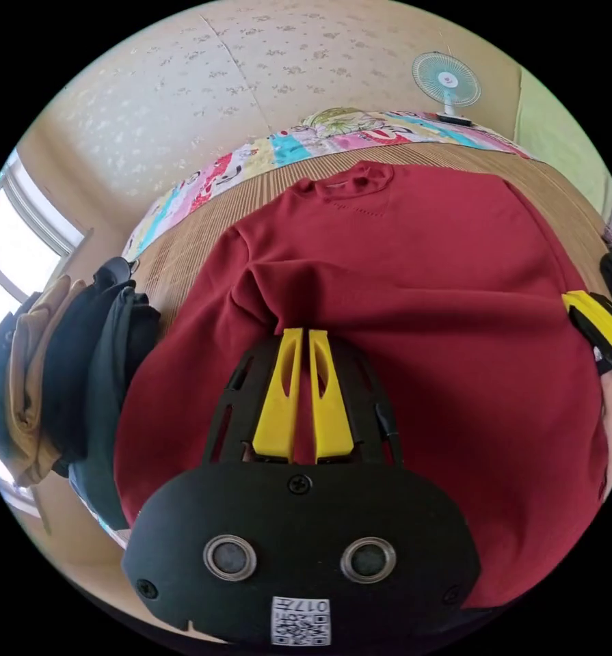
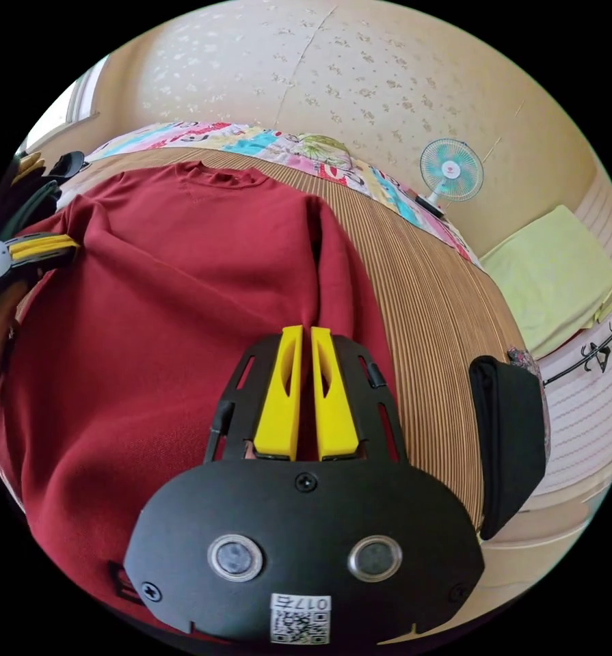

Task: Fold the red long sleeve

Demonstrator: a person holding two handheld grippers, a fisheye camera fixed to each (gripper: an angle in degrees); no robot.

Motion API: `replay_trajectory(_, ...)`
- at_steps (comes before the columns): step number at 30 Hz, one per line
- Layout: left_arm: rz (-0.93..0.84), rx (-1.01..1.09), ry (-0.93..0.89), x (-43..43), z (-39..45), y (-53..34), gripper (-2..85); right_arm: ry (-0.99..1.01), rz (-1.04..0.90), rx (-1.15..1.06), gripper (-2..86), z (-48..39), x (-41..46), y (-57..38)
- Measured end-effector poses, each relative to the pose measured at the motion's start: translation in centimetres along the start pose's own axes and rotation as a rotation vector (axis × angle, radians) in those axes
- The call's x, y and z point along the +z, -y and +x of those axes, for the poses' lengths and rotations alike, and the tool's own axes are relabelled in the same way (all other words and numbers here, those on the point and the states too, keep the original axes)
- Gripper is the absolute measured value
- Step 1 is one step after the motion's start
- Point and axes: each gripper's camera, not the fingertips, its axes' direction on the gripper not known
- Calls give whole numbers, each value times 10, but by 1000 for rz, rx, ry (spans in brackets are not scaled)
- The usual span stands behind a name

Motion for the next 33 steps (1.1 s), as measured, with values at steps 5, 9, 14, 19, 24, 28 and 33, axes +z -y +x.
replay_trajectory(5,43,-20,12,15,-13,18,-6,-35,9,-1,22,5,13,26)
replay_trajectory(9,45,-86,-110,23,-54,23,-4,36,8,44,21,29,15,41)
replay_trajectory(14,10,-105,-184,15,-84,22,-2,21,29,42,19,34,1,43)
replay_trajectory(19,62,-199,-513,-45,-153,-89,-2,101,62,100,20,61,-19,46)
replay_trajectory(24,-103,-237,-494,-72,-175,-160,-5,76,69,79,19,60,-38,58)
replay_trajectory(28,-65,-254,-455,-122,-201,-148,-6,62,80,76,19,63,-56,69)
replay_trajectory(33,-22,-135,-324,-106,-167,-109,-6,25,76,63,19,62,-75,88)
